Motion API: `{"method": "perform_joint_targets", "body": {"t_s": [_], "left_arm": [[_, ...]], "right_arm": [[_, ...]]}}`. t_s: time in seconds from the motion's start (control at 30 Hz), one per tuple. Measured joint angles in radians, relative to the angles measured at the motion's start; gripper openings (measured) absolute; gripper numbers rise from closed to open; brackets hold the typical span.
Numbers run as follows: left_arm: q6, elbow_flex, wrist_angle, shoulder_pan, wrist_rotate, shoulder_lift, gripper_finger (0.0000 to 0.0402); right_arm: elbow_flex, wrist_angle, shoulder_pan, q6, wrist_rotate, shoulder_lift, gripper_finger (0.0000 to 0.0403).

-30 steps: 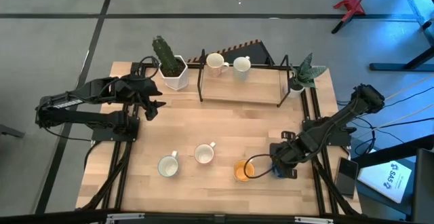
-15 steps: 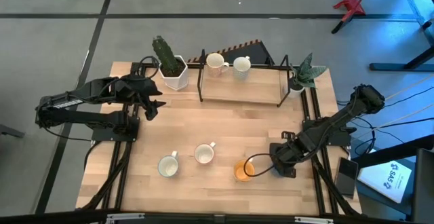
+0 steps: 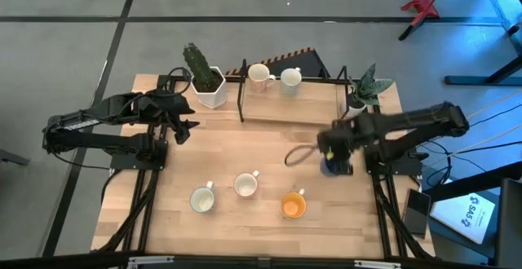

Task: Place coffee mugs
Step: Put the dark blue mug on the shelf

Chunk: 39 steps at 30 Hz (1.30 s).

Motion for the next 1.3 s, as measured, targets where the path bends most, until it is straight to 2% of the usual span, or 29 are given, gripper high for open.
{"method": "perform_joint_targets", "body": {"t_s": [0.13,0.33,0.57,0.8,0.97,1.3], "left_arm": [[0.001,0.0,0.0,0.0,-0.012,0.0,0.0222],[0.002,0.0,0.0,0.0,-0.02,0.0,0.0222],[0.001,0.0,0.0,0.0,-0.02,0.0,0.0222],[-0.028,0.0,0.0,0.0,-0.02,0.0,0.0222],[-0.033,0.0,0.0,0.0,-0.026,0.0,0.0222],[-0.034,0.0,0.0,0.0,-0.033,0.0,0.0222]], "right_arm": [[0.099,-0.03,-0.19,-0.208,0.001,0.008,0.0001],[0.177,-0.02,-0.467,-0.469,0.001,0.063,0.0001],[0.245,0.049,-0.701,-0.716,-0.029,0.219,0.0],[0.371,0.114,-0.866,-0.871,-0.036,0.356,0.0],[0.45,0.101,-0.977,-0.898,-0.057,0.442,0.0],[0.461,0.102,-1.047,-0.951,-0.103,0.522,0.0]]}}
